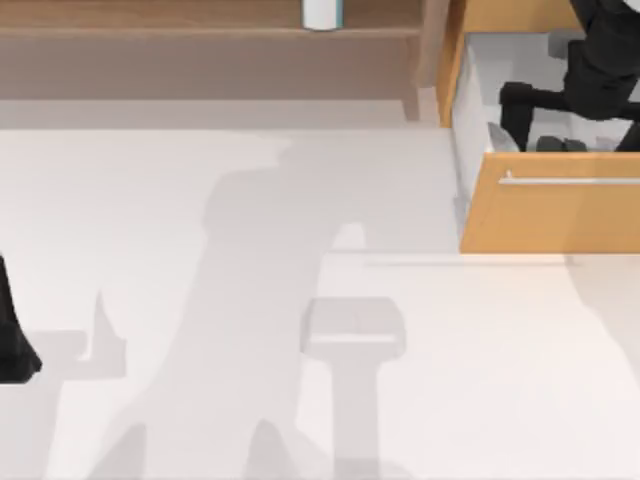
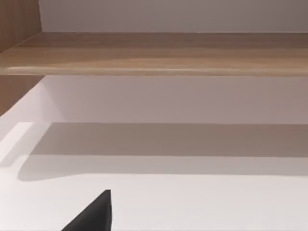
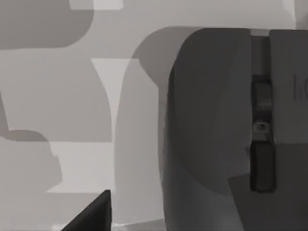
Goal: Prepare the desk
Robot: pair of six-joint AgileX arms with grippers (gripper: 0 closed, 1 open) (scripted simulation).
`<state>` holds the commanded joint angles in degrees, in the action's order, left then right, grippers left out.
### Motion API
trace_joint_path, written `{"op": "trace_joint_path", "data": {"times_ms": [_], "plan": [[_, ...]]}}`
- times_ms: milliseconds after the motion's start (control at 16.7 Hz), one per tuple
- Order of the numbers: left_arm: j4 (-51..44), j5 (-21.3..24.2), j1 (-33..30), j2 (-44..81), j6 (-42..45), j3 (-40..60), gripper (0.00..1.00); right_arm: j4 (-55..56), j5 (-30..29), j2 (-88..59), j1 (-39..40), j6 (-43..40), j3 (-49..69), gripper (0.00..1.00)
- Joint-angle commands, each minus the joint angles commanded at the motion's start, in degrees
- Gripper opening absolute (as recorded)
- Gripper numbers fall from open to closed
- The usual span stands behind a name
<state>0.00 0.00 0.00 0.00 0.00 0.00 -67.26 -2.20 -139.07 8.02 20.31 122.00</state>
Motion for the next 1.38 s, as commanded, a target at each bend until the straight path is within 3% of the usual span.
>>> {"op": "trace_joint_path", "data": {"times_ms": [1320,1380], "plan": [[0.0,0.0,0.0,0.0,0.0,0.0,1.0,5.06,-0.02,-1.87,0.04,0.0,-3.16,1.0],[0.0,0.0,0.0,0.0,0.0,0.0,1.0,5.06,-0.02,-1.87,0.04,0.0,-3.16,0.92]]}}
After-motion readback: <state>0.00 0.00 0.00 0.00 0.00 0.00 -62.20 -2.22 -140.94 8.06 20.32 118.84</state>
